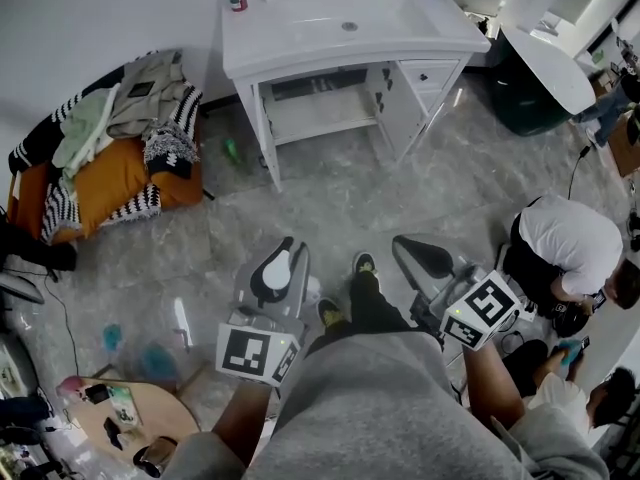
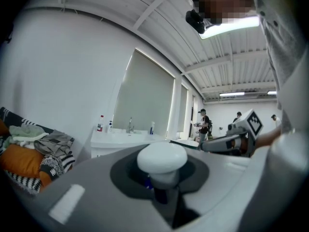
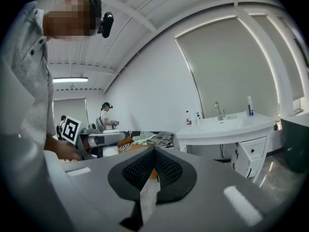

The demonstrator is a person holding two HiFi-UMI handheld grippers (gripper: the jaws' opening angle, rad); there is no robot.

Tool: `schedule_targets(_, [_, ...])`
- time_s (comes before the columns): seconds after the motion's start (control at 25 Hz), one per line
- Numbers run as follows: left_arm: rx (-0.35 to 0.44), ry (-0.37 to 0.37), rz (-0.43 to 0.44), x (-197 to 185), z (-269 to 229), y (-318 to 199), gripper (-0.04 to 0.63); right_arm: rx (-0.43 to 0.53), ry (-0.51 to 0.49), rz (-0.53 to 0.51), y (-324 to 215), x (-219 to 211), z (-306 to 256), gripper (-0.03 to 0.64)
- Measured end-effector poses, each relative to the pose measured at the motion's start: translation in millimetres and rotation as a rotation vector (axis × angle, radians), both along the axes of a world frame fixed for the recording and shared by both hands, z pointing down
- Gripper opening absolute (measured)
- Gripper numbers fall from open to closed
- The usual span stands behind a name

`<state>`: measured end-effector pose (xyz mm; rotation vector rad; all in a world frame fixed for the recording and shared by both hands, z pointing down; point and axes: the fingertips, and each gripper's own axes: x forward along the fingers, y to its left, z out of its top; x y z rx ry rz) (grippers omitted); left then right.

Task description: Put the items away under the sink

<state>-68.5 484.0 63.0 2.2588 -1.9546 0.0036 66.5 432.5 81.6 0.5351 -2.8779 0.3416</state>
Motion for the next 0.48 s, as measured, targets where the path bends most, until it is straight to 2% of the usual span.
schedule_targets(0.32, [0.005, -0.015, -0.003, -4, 0, -7, 0.077, 0.099, 0.133, 0.045, -12, -4, 18, -0.003])
schedule_targets(0.48, [0.003, -0.023, 0.004, -4, -1, -18, 0.077, 0.095, 0.114, 0.049, -24, -6, 17, -0.003])
